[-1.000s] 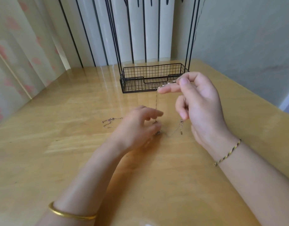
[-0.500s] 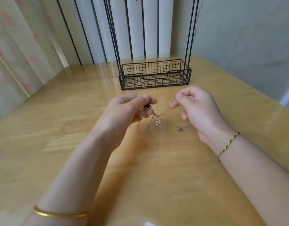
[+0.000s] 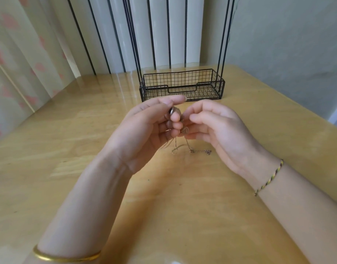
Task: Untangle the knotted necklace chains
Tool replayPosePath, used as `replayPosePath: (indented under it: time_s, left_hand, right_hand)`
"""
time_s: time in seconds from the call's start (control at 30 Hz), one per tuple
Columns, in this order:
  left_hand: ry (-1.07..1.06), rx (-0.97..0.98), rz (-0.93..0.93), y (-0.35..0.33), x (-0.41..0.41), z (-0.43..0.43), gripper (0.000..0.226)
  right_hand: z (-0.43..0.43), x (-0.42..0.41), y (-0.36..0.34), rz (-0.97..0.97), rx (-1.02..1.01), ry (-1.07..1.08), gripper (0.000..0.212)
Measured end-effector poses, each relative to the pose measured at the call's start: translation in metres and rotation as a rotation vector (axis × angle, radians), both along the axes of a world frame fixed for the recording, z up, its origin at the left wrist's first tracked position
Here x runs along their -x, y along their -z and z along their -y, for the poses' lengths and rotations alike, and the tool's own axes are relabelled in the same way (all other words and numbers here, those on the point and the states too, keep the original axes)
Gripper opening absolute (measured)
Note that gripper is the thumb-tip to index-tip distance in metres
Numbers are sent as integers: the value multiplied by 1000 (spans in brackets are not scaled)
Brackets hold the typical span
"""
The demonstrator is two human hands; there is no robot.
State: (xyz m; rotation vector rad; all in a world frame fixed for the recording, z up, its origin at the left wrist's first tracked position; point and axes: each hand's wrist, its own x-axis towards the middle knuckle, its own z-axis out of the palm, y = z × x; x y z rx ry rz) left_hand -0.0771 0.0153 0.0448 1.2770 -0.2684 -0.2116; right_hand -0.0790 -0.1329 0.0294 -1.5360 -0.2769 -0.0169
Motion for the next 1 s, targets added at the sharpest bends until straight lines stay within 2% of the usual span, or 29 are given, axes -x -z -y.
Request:
replayPosePath:
  time_s: [0.1,0.2,0.33,0.43,0.53,0.63,0.8,1.0]
  left_hand:
    - [7,57,-12,-2,0,0,20]
    - [19,82,-33,-4,1,-1,20]
    - [-23,63,-39,-4,0,-1,19]
    - [-113,-15,-12,-2,-1,-2,20]
    - [-196,-111,22,2,-2,-3,22]
    - [-209,-107,16,3,-1,-2,19]
    - [-142,-127,59,2,0,-1,13]
    - [-222,-364,173,5,-1,-1,14]
  right_hand:
    - [0,0,1,6,-15,-45,4]
    - [0,-1,3,60,-1,-39,8]
    - [-3,-1,4,148,119,65,14]
    - [0,-2,1,121,112,103,12]
    - [4,-2,-1,-6,-48,1,10]
    - [5,-1,-3,-94,-141,-98,12]
    - [6,-2,-4,-93,-151,-85,12]
    - [8,-2,-5,5,-85,-17,17]
